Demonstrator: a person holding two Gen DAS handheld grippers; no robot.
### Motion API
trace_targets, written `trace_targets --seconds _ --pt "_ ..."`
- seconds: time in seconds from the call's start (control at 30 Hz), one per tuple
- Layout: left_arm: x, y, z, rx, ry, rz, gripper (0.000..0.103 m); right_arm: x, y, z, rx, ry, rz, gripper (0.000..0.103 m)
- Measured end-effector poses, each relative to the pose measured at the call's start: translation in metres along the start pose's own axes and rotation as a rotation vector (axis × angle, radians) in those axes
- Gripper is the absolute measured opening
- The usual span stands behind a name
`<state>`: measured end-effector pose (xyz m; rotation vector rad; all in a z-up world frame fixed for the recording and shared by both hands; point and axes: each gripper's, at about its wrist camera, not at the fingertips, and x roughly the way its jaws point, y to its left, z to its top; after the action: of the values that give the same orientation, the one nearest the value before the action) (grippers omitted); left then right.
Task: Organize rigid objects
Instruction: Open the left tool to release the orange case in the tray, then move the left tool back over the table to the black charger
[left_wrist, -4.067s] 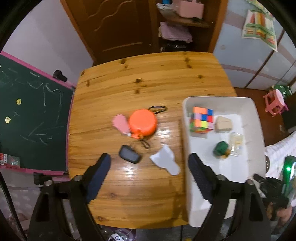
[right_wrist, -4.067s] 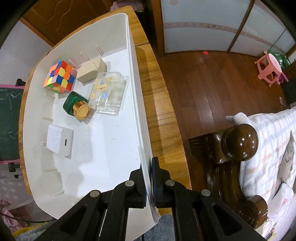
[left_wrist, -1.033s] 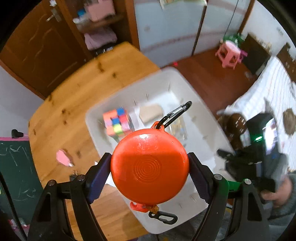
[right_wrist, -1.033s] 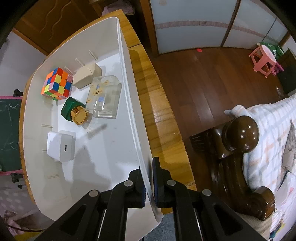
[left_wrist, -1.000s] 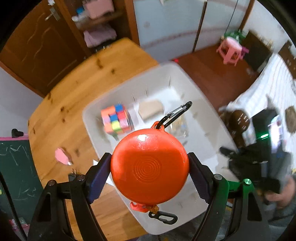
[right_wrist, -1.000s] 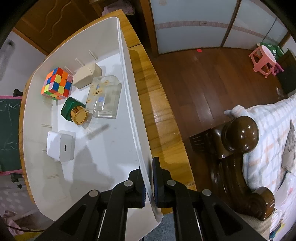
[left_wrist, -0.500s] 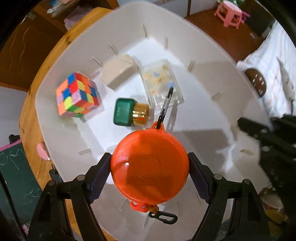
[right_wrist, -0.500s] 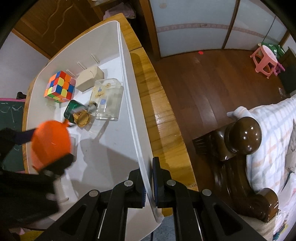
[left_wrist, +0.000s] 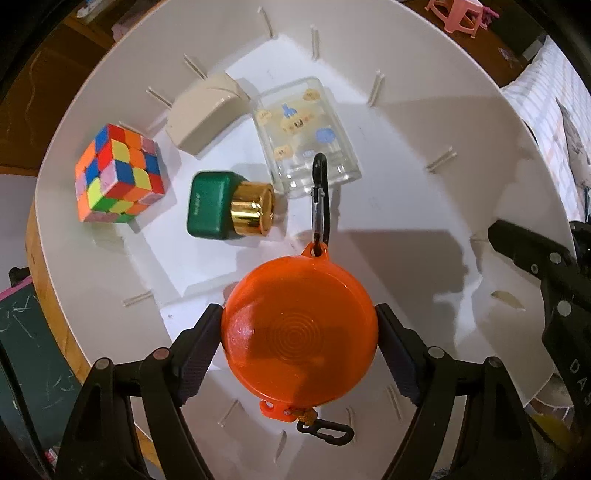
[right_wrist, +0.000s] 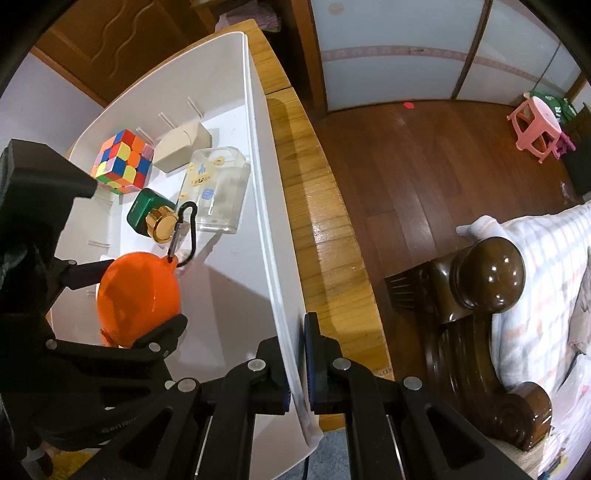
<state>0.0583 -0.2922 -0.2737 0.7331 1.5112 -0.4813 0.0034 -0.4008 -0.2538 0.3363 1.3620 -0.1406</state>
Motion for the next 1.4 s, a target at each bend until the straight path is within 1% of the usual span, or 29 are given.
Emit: trace_targets --seconds 0.03,0.07,0.1,0.17,0.2,0.4,0.67,0.8,1.03,1.4 --pt "0.003 -0.004 -0.001 -0.002 0.005 -0.004 0.084 0.0 0.0 0.0 0.0 0.0 0.002 0.006" --pt "0.003 -0.005 -0.002 -0.002 0.009 -0.008 0.089 0.0 0.0 0.0 0.0 0.001 0.004 0.006" --pt "0.0 -0.005 -0.003 -0.004 0.0 0.0 0.095 0.0 -0.001 0.0 0.0 0.0 0.005 0.006" --pt "-0.007 -0.004 -0.003 -0.009 -0.03 0.021 0.099 0.0 -0.001 0.0 0.0 0.0 0.005 0.006" --pt "-0.011 -0.002 -0.003 -0.013 -0.042 0.02 0.1 0.0 -0.001 0.0 0.0 0.001 0.006 0.006" --pt "-0.032 0.016 -0.006 -0.076 -0.076 0.003 0.1 -0.001 -0.001 0.0 -0.002 0.002 0.005 0.006" --pt "-0.059 0.041 -0.027 -0.167 -0.118 -0.012 0.1 -0.003 -0.001 0.001 -0.003 0.004 0.005 0.006" --pt "-0.074 0.056 -0.031 -0.22 -0.148 -0.015 0.1 -0.003 -0.002 0.001 -0.003 0.005 0.008 0.006" --pt "-0.099 0.092 -0.055 -0.33 -0.223 0.02 0.1 -0.005 0.002 0.001 -0.031 -0.005 -0.014 0.005" --pt "-0.147 0.177 -0.118 -0.583 -0.357 0.064 0.1 -0.008 0.004 0.001 -0.044 0.001 -0.027 0.005"
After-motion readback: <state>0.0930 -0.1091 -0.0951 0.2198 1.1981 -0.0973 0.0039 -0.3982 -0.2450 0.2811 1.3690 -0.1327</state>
